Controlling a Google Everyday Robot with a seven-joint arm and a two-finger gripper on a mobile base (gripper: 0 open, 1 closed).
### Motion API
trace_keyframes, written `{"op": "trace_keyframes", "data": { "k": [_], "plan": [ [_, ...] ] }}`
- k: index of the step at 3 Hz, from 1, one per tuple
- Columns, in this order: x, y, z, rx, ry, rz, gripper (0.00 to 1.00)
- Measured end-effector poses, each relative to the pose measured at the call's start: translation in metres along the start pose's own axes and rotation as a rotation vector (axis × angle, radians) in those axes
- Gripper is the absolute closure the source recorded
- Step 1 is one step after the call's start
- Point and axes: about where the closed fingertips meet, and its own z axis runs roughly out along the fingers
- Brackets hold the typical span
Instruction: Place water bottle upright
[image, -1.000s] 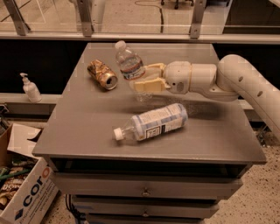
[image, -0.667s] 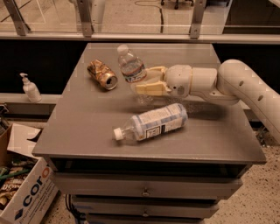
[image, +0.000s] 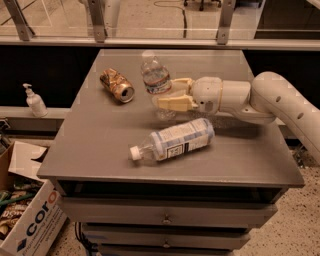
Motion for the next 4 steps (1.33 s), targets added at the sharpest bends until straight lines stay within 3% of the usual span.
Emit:
{"op": "trace_keyframes", "data": {
  "k": [1,3,4],
  "plan": [
    [-0.002,0.0,0.0,0.0,0.0,0.0,0.82],
    [-0.002,0.0,0.0,0.0,0.0,0.0,0.36],
    [0.017,-0.004,-0.015,0.028,0.041,0.034,0.12]
  ]
}}
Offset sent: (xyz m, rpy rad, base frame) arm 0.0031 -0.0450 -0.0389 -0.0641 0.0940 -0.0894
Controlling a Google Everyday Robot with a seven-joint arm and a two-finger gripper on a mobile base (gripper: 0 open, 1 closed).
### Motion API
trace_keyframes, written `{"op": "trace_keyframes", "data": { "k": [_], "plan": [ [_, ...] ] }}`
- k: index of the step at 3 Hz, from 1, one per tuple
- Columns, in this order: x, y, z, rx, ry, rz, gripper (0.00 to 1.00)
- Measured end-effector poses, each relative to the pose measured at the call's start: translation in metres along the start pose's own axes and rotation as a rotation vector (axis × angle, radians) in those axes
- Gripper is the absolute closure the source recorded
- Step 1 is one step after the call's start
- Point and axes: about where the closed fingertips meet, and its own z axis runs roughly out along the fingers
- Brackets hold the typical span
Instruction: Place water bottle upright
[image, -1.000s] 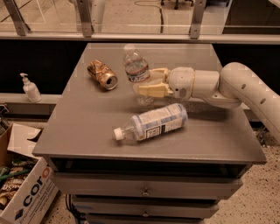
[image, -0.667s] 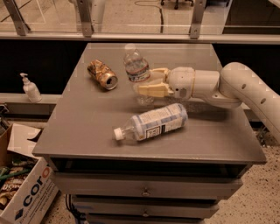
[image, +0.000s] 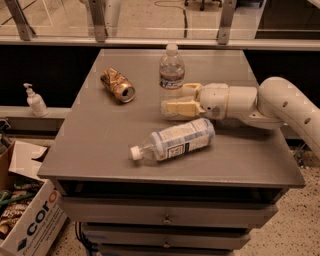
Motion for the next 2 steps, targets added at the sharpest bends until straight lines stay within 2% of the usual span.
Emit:
{"op": "trace_keyframes", "data": {
  "k": [1,2],
  "plan": [
    [0.012,-0.003,-0.009,0.017,0.025,0.019,0.0],
    [0.015,-0.007,-0.021,0.031,0.05,0.019,0.0]
  ]
}}
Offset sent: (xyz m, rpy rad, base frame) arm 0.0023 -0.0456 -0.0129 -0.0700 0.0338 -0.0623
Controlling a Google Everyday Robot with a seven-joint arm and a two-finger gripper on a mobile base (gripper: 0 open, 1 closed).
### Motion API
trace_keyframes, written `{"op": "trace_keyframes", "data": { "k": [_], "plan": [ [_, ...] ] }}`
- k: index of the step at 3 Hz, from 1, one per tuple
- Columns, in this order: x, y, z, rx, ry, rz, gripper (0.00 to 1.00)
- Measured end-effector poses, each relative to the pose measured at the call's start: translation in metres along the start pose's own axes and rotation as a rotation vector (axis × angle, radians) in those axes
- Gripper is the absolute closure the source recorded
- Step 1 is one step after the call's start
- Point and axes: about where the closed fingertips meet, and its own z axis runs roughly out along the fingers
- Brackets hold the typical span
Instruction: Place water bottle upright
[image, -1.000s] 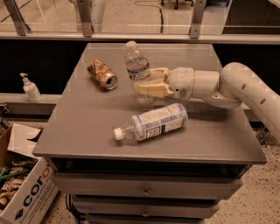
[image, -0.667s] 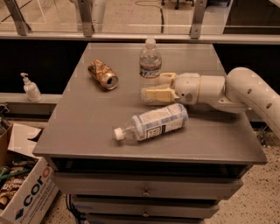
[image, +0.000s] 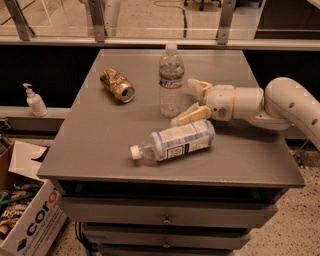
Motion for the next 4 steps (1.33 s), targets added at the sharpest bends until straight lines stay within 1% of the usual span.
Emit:
{"op": "trace_keyframes", "data": {
  "k": [1,2,3,4],
  "plan": [
    [-0.004,-0.009,-0.024,0.022,0.036,-0.019,0.0],
    [-0.006,-0.018,-0.054,0.06,0.048,-0.025,0.0],
    [-0.013,-0.029,-0.079,0.11,0.015,-0.016,0.0],
    [-0.014,-0.029,-0.081,0.114,0.013,-0.016,0.0]
  ]
}}
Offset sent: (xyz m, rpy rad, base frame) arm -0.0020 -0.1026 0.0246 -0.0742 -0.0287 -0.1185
